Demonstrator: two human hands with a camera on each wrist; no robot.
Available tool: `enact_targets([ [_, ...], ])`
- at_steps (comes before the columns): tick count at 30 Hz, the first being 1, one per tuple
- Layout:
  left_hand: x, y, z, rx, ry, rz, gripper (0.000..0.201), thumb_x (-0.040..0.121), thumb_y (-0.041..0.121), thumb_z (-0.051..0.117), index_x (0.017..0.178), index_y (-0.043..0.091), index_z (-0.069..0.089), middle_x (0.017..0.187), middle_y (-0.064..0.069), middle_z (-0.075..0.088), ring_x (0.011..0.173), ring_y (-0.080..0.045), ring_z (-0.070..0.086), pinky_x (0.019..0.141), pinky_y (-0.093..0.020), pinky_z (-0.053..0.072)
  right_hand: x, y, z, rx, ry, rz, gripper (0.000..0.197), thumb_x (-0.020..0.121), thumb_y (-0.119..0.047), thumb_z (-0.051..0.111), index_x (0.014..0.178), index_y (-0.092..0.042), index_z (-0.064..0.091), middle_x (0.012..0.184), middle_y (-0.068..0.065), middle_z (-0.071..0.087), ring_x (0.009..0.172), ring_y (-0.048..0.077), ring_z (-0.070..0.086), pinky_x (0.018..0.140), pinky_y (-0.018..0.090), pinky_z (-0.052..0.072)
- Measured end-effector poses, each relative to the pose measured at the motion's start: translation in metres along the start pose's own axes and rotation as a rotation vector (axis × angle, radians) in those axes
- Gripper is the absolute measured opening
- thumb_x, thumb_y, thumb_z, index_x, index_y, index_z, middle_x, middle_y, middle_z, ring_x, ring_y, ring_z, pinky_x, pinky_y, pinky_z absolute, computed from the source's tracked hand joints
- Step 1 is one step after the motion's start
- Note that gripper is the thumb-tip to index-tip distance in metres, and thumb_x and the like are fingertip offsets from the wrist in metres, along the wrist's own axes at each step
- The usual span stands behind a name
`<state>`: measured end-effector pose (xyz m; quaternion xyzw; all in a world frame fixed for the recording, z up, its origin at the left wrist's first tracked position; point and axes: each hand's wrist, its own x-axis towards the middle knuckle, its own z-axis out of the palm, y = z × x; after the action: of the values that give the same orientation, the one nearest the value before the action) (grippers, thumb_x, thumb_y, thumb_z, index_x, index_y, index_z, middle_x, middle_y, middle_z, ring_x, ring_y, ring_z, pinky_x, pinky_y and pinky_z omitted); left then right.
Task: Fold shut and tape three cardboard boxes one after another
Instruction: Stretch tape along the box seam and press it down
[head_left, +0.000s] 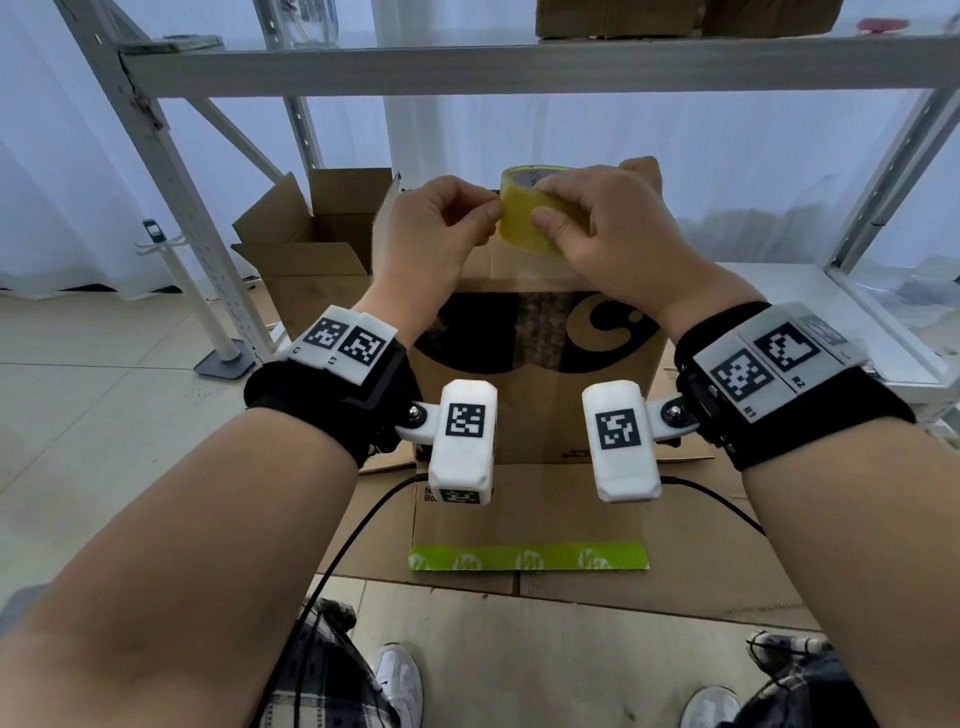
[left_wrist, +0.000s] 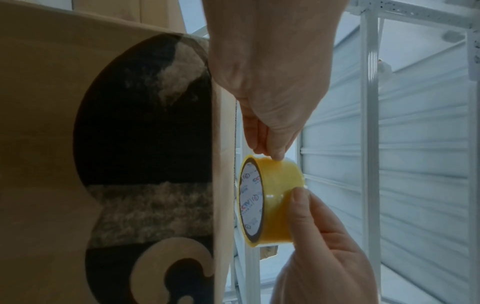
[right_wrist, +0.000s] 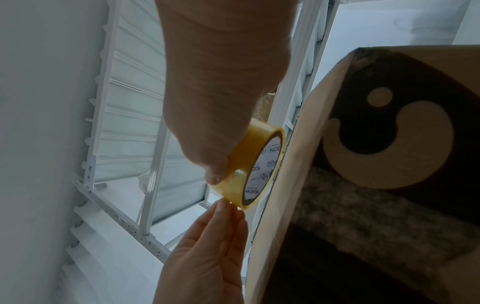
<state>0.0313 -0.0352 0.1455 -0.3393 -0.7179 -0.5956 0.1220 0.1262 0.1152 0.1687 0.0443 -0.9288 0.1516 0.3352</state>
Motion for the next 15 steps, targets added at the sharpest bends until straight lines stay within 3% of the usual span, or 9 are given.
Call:
enact_targets([
  [4,0.0027,-0.0011,0.0051,0.224,-0.004,0.113,0.01,0.093,0.02,0.058,0.096,0.011,0.062,0.086,0.006,0.06,0.081,-0.009,0.058,0.082,-0.032,0.053,-0.0002,0.0013,0.0018,0.007,0.036,0.011,0.026,0.094,-0.029,0.052,0.113,-0.019,0.067,0.105,-0.002,0.069,0.091,0.009,0.051,0.081,0.02,0.016],
  [8,0.0032,0.0021,0.0089,0.418,0.029,0.181,0.015,0.095,0.018,0.049,0.098,0.005,0.056,0.089,0.003,0.049,0.081,-0.013,0.046,0.08,-0.035,0.046,0.0017,-0.0029,0.0023,-0.06,0.084,0.003,0.028,0.095,-0.033,0.05,0.114,-0.02,0.066,0.103,-0.004,0.068,0.098,0.015,0.054,0.074,0.025,0.011],
  [12,-0.0005,0.0041,0.0069,0.401,-0.004,0.183,0.008,0.093,0.017,0.048,0.092,0.01,0.05,0.079,0.003,0.051,0.071,-0.018,0.049,0.073,-0.041,0.049,0.0015,-0.0032,0.003,-0.09,0.051,0.009,0.029,0.097,-0.036,0.048,0.115,-0.021,0.065,0.103,-0.004,0.068,0.098,0.015,0.054,0.074,0.027,0.011],
  [15,0.0,0.0042,0.0052,0.257,-0.054,0.081,0.004,0.094,0.017,0.05,0.091,0.014,0.05,0.076,0.002,0.057,0.073,-0.02,0.059,0.074,-0.041,0.053,0.0009,-0.0001,0.0027,-0.083,0.029,0.018,0.03,0.097,-0.037,0.048,0.115,-0.021,0.064,0.105,-0.004,0.068,0.099,0.016,0.053,0.075,0.026,0.011],
])
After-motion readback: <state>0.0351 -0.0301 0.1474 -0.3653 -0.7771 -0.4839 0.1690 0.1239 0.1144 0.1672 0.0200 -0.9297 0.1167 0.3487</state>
